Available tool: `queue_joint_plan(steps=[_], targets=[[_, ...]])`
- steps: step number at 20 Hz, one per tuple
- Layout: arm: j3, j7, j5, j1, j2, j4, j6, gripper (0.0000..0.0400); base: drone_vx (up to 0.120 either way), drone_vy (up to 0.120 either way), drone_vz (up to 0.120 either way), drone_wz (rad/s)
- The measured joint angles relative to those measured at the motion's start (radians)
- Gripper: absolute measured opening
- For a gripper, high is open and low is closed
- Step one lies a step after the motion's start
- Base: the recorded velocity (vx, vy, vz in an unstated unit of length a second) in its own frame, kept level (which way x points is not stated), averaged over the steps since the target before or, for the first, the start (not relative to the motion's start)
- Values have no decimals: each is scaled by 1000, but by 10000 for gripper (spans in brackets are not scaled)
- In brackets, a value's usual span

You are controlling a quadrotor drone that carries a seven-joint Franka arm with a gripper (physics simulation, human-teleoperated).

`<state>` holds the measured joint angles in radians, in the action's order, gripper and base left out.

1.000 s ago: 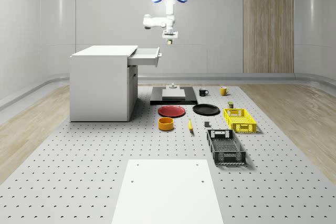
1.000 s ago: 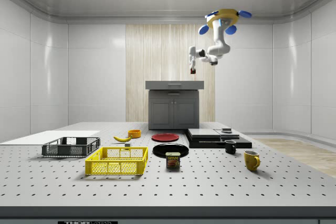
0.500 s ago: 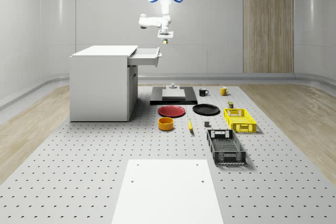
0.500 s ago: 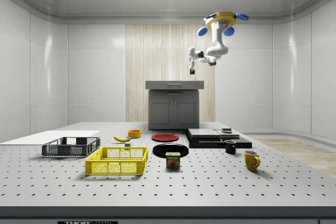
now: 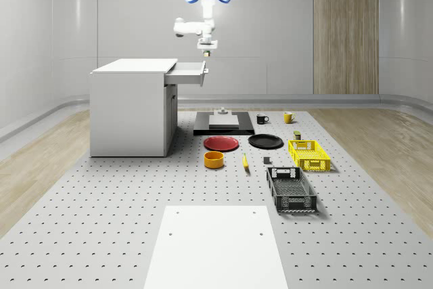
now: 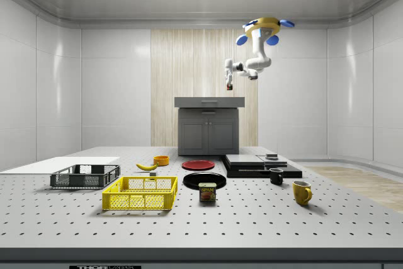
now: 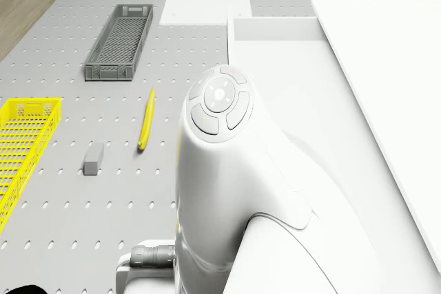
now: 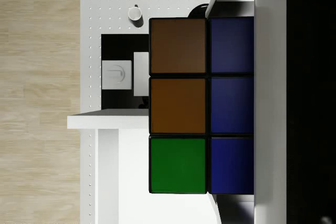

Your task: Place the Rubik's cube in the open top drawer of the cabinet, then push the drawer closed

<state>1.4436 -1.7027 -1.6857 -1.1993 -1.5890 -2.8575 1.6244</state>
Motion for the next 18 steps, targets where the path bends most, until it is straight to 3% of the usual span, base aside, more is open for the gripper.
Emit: queue_joint_plan(steps=[5, 9, 11, 18], targets=[[0, 0, 1, 0, -1, 0, 1, 325, 120, -120, 0, 0], [0, 0, 1, 0, -2, 0, 2, 325, 20, -120, 0, 0], [0, 0, 1, 0, -3, 0, 3, 325, 120, -120, 0, 0], [0, 0, 2, -1, -4, 0, 4, 325, 6, -120, -23, 0]])
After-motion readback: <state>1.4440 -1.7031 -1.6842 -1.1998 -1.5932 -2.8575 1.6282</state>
